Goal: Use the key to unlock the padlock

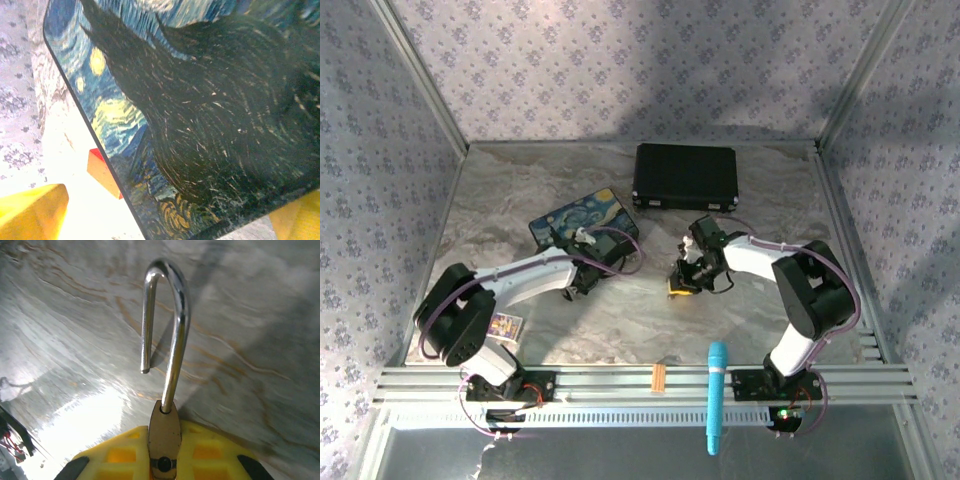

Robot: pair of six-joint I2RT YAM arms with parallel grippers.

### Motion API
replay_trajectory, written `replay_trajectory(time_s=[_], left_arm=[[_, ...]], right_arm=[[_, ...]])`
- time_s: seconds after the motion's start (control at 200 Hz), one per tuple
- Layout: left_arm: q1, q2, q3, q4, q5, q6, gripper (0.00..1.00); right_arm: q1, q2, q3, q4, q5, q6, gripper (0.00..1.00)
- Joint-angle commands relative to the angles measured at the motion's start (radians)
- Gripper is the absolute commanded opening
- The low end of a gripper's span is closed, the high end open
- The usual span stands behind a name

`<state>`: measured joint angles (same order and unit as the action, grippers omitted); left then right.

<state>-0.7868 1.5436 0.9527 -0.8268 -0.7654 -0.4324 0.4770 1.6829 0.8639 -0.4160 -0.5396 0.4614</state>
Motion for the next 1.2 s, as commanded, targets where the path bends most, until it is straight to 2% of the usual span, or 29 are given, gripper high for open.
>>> replay_trajectory(time_s=[0.0, 0.22, 0.38, 0.655, 0.75, 0.92, 1.019, 1.029, 1.044, 1.079, 1.194], left_arm=[[0.070, -0.038, -0.003, 0.045, 0.012, 0.038, 1.00], [0.184, -0.008, 0.007, 0.110, 0.021, 0.121, 1.00], [0.240, -0.007, 0.001, 0.136, 0.025, 0.121, 1.00], [0.268, -0.096, -0.025, 0.142, 0.011, 0.101, 1.00], [0.265, -0.123, -0.032, 0.143, 0.042, 0.088, 1.00], [0.246, -0.186, -0.046, 0.134, 0.080, 0.045, 1.00], [0.218, -0.271, -0.067, 0.124, 0.113, -0.001, 1.00], [0.212, -0.282, -0.070, 0.123, 0.116, -0.005, 1.00], [0.204, -0.297, -0.074, 0.123, 0.116, -0.010, 1.00], [0.186, -0.338, -0.084, 0.124, 0.119, -0.026, 1.00], [0.163, -0.479, -0.122, 0.181, 0.161, -0.056, 1.00]], right_arm=[[-0.017, 0.015, 0.016, -0.209, 0.104, -0.084, 0.11], [-0.017, 0.017, 0.046, -0.237, 0.127, -0.096, 0.24], [-0.017, 0.009, 0.055, -0.246, 0.151, -0.097, 0.28], [-0.012, -0.008, 0.071, -0.279, 0.208, -0.113, 0.38], [-0.005, -0.028, 0.073, -0.277, 0.204, -0.113, 0.43], [0.021, -0.095, 0.099, -0.305, 0.277, -0.107, 0.61], [0.035, -0.168, 0.109, -0.309, 0.367, -0.102, 0.72], [0.036, -0.177, 0.110, -0.306, 0.382, -0.102, 0.77], [0.040, -0.194, 0.109, -0.301, 0.401, -0.102, 0.90], [0.045, -0.232, 0.107, -0.291, 0.452, -0.100, 0.98], [0.050, -0.338, 0.115, -0.245, 0.622, -0.044, 0.99]])
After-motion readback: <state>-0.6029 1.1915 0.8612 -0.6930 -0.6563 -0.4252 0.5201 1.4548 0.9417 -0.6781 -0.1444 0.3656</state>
